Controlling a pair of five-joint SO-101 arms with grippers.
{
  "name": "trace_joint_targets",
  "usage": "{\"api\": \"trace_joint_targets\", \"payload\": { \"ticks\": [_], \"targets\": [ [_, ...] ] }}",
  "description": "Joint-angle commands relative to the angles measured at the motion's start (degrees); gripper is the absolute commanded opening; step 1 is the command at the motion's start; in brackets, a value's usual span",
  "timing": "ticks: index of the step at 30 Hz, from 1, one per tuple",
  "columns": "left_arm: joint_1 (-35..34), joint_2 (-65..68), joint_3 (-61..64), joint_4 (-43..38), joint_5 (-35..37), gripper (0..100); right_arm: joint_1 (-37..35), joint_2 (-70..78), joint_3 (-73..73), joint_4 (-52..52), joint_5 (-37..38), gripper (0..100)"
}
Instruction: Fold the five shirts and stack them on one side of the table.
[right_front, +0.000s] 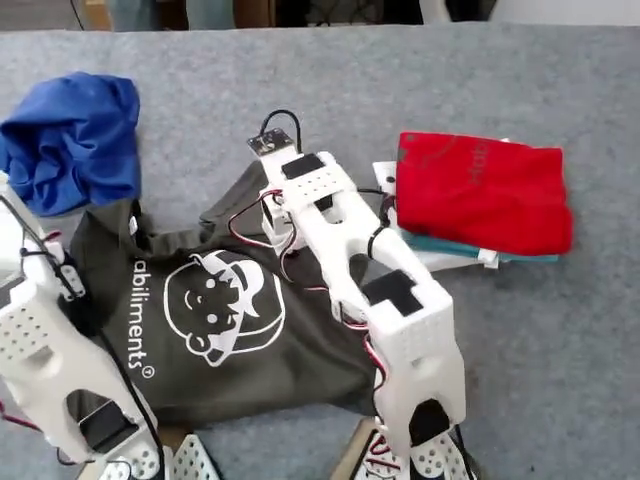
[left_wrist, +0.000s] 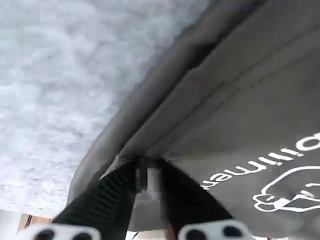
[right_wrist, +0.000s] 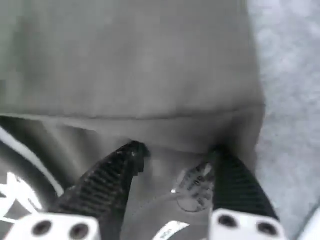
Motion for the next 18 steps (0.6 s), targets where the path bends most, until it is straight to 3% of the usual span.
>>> {"api": "trace_joint_targets", "payload": {
  "ticks": [1, 6, 11, 18],
  "targets": [
    [-4.44, -0.35, -1.71, 0.88, -3.08, 3, -0.44, 1.45, -0.13, 2.02, -0.53, 0.8],
    [-10.07, -4.75, 3.47, 0.97, -11.78, 3, -0.44, -0.66, 0.40, 10.46, 0.00, 1.5],
    [-11.30, -13.27, 18.59, 0.97, -18.29, 3, -0.53, -3.12, 1.63, 18.37, 1.23, 1.5],
    [-16.22, -27.60, 30.46, 0.97, -26.55, 3, -0.79, -13.41, 13.85, 20.48, 7.21, 1.5]
  ]
}}
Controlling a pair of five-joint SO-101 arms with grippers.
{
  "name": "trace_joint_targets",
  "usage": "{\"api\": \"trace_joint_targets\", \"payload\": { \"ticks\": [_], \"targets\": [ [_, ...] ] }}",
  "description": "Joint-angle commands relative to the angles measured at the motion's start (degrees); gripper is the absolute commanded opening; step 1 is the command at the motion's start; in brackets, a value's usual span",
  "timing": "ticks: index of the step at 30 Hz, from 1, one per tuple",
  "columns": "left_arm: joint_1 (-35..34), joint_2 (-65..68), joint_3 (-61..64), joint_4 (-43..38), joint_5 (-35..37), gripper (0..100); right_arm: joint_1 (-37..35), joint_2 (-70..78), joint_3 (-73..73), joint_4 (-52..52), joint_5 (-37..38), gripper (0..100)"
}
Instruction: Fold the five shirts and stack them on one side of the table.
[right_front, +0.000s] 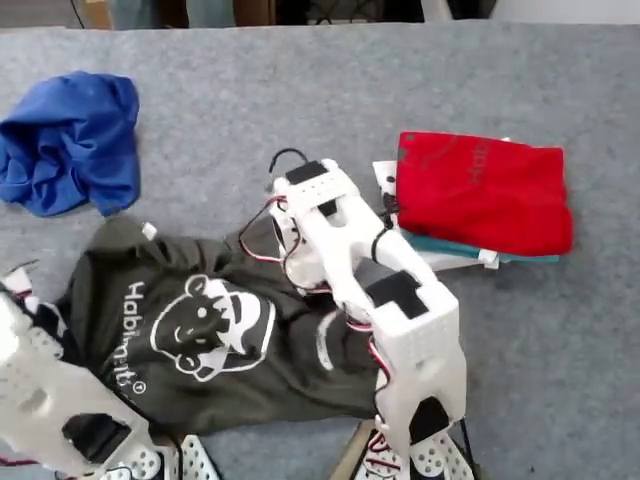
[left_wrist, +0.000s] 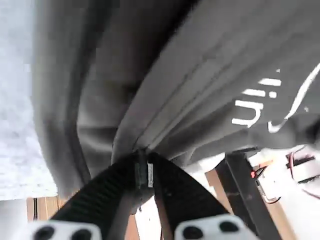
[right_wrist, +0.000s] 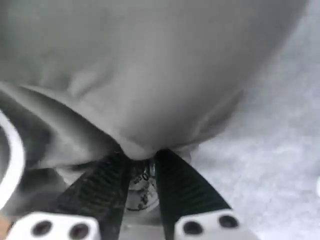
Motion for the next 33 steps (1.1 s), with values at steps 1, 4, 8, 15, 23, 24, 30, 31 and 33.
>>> {"api": "trace_joint_targets", "payload": {
  "ticks": [1, 4, 8, 15, 23, 24, 30, 31, 33],
  "targets": [
    [-4.09, -9.14, 3.38, 0.97, -4.48, 3, -0.44, -8.40, 6.81, 0.70, 2.81, 1.5],
    [-8.57, -14.24, 5.58, 0.97, -8.79, 3, -0.18, -12.79, 11.91, -0.53, 4.04, 1.5],
    [-14.02, -18.64, 6.64, 1.05, -12.75, 3, -0.26, -16.13, 14.99, -2.11, 3.69, 3.1],
    [-24.48, -23.30, 3.91, 1.05, -20.31, 3, -0.18, -18.42, 14.81, -0.88, 3.96, 30.6],
    [-31.16, -23.65, -0.92, 1.05, -24.97, 3, -0.18, -18.51, 8.04, 4.04, 4.04, 32.5],
    [-31.87, -23.65, -1.45, 1.05, -26.20, 3, -0.09, -18.33, 6.90, 5.19, 4.22, 32.5],
    [-34.77, -23.65, -5.67, 1.05, -26.73, 3, -0.09, -18.68, 1.71, 10.20, 9.67, 32.5],
    [-34.86, -23.65, -6.55, 1.05, -26.29, 3, 0.26, -18.68, 0.75, 10.20, 9.58, 32.5],
    [-34.77, -23.03, -8.66, 1.05, -23.12, 3, 1.32, -18.59, -2.07, 10.11, 9.58, 32.5]
  ]
}}
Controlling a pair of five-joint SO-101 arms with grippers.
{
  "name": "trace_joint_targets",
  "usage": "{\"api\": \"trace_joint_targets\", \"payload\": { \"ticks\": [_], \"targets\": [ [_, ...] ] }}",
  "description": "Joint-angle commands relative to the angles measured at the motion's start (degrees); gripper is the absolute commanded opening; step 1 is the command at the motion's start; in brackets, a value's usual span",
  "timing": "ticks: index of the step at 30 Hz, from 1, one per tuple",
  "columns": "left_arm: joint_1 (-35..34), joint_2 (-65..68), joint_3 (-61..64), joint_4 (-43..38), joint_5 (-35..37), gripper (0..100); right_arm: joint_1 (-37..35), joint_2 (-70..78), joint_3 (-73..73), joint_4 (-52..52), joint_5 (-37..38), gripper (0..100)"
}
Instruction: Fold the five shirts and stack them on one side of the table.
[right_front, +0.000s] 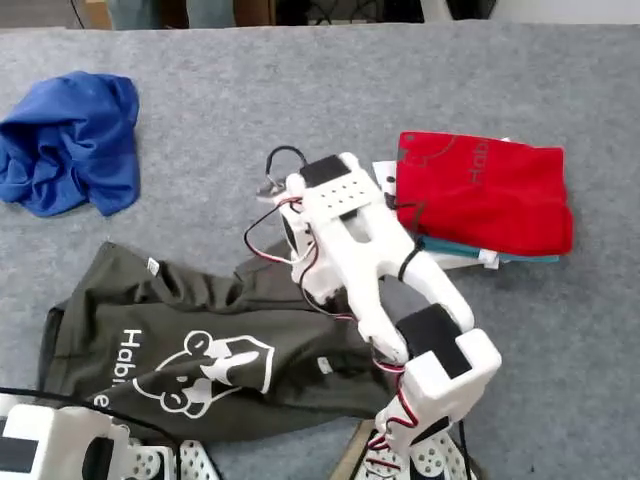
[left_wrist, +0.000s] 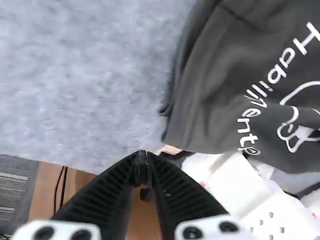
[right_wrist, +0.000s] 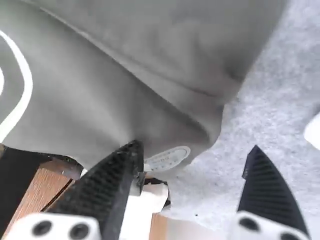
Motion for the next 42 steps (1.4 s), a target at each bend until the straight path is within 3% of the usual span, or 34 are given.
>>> {"api": "trace_joint_targets", "payload": {
  "ticks": [1, 5, 11, 16, 20, 24, 29, 36, 42],
  "targets": [
    [-0.13, -1.49, -5.49, 0.79, 4.84, 3, 1.93, -2.86, -6.73, 0.88, 0.53, 32.5],
    [5.05, -1.58, -7.87, 0.79, 11.25, 3, 4.22, -3.12, -13.23, 0.88, 0.97, 29.8],
    [19.82, -1.23, -12.26, 0.70, 32.18, 3, 5.45, -2.68, -20.70, 0.44, 1.05, 3.7],
    [39.52, 3.96, -16.40, 0.62, 47.82, 3, 5.63, -1.71, -19.74, -5.54, 0.97, 9.3],
    [50.42, 12.57, -25.45, 0.62, 59.69, 15, 5.63, 3.03, -17.89, -13.27, 0.70, 12.9],
    [54.73, 20.84, -36.44, 0.62, 69.63, 21, 6.24, 8.13, -18.15, -16.70, 0.97, 17.5],
    [57.89, 26.02, -46.20, 0.62, 75.25, 21, 6.15, 9.89, -23.08, -13.19, 0.97, 20.5],
    [64.75, 29.98, -48.40, 0.62, 82.90, 21, 6.15, 14.55, -33.45, -12.04, 0.97, 20.3],
    [65.27, 37.27, -49.01, 0.53, 87.47, 21, 6.51, 20.70, -37.76, -9.58, 0.97, 20.2]
  ]
}}
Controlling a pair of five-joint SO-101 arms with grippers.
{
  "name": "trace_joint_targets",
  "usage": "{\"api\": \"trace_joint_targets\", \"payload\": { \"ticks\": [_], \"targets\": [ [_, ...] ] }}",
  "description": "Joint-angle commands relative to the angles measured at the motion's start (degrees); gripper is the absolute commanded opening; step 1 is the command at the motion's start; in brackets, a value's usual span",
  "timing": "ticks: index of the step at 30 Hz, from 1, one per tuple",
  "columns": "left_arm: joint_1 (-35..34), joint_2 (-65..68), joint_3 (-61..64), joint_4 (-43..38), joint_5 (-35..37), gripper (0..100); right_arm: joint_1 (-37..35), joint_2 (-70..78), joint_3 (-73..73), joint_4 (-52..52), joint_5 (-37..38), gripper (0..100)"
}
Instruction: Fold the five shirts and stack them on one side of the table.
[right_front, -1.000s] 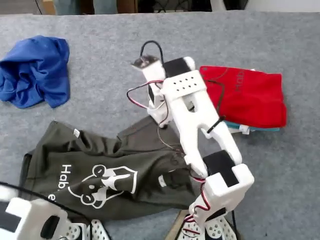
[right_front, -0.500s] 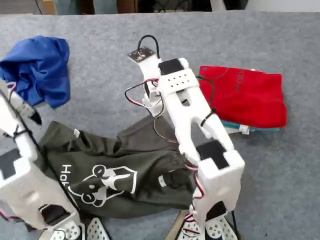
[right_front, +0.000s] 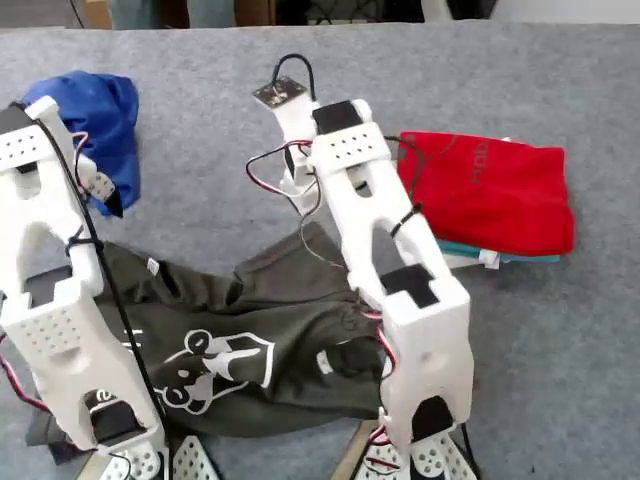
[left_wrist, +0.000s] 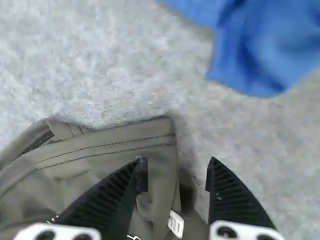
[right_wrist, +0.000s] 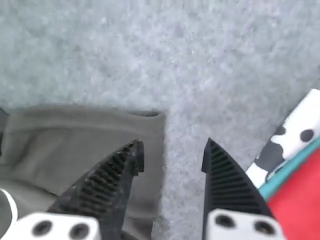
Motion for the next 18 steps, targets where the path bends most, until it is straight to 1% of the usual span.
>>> {"api": "trace_joint_targets", "payload": {
  "ticks": [1, 3, 5, 11, 18],
  "targets": [
    [0.48, 2.55, -3.12, 0.44, 1.85, 20, 0.70, 0.75, -4.97, 3.16, 0.35, 20.1],
    [0.48, 4.57, -3.21, 0.44, 1.85, 16, 0.70, 1.27, -7.43, 6.24, 0.35, 20.1],
    [0.48, 6.68, -4.35, 0.44, 1.85, 14, 0.70, 1.27, -9.19, 8.18, 0.35, 20.1],
    [0.48, 8.53, -9.19, 0.44, 1.85, 14, 0.79, 1.27, -10.24, 9.32, 0.35, 20.1],
    [0.75, 11.78, -9.36, 0.53, 1.85, 14, 0.79, 1.27, -10.07, 9.23, 0.44, 20.1]
  ]
}}
